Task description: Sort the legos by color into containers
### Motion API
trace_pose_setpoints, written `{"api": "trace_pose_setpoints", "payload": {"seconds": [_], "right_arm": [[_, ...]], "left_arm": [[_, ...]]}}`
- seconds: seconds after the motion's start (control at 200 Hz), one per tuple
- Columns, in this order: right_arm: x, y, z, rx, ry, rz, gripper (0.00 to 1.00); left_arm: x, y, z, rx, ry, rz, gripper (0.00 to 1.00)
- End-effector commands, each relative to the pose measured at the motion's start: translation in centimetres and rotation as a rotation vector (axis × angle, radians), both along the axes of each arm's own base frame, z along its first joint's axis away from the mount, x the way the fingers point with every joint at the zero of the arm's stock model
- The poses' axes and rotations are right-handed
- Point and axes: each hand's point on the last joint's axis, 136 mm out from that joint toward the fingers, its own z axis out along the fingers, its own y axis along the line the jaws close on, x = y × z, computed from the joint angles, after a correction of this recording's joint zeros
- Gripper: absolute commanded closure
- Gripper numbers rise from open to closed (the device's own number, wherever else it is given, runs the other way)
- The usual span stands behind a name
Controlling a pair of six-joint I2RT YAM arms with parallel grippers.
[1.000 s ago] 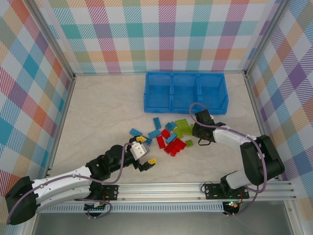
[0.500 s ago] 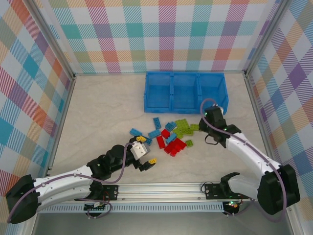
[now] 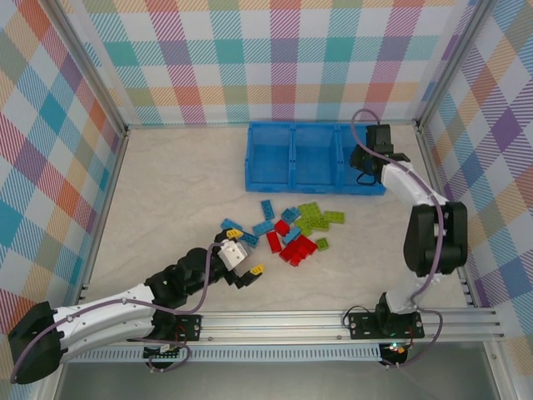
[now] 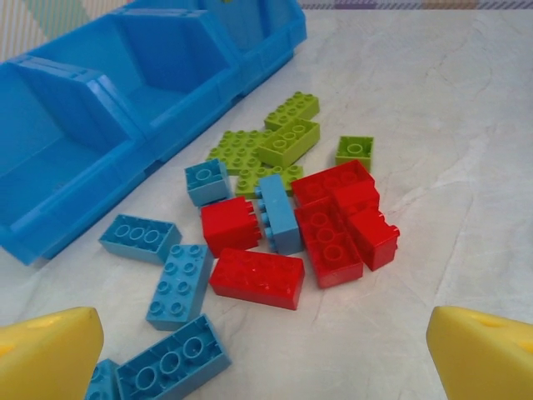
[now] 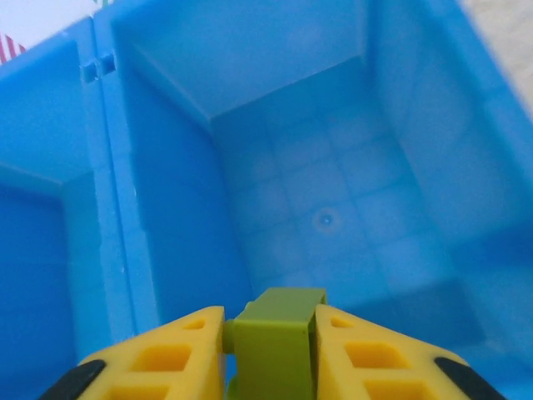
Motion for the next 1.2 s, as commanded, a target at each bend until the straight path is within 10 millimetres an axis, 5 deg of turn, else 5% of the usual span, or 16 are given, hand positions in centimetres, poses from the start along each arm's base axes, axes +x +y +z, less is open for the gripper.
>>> {"api": "trace_pose_setpoints", "payload": {"seconds": [0.0, 0.12, 0.295, 0.41, 0.57, 0.725, 0.875, 1.025, 1.195], "right_arm": [[1.2, 0.7, 1.7, 0.014, -0.014, 0.038, 0.63], [0.7, 0.4, 2.8, 0.009, -0.034, 0.031, 0.50], [-2.2, 1.3, 5.8, 0.064, -0.089, 0.077, 0.48], [-6.9, 5.0, 7.6, 0.244, -0.108, 0.226, 0.41], [-16.0, 11.1, 8.2, 0.333, -0.064, 0.454, 0.33], [-23.7, 13.9, 7.7, 0.304, 0.008, 0.602, 0.24], [-29.0, 14.7, 4.6, 0.259, 0.166, 0.682, 0.18], [-32.2, 14.5, 2.5, 0.245, 0.235, 0.703, 0.07], [-33.3, 13.4, 1.8, 0.236, 0.231, 0.685, 0.00]], "left_arm": [[0.7, 1.2, 0.6, -0.023, -0.026, 0.079, 0.00], [0.9, 1.7, 1.0, -0.039, -0.039, 0.108, 0.00], [1.6, 2.1, 1.3, -0.091, -0.006, 0.171, 0.00], [3.1, 3.1, 1.8, -0.156, 0.083, 0.301, 0.00], [5.1, 3.8, 3.1, -0.240, 0.234, 0.471, 0.00], [6.2, 0.9, 3.7, -0.261, 0.438, 0.495, 0.00], [8.1, -3.4, 1.3, -0.101, 0.624, 0.489, 0.00], [9.7, -7.2, -1.6, 0.081, 0.734, 0.445, 0.00], [12.4, -9.7, -4.5, 0.182, 0.741, 0.454, 0.00]]}}
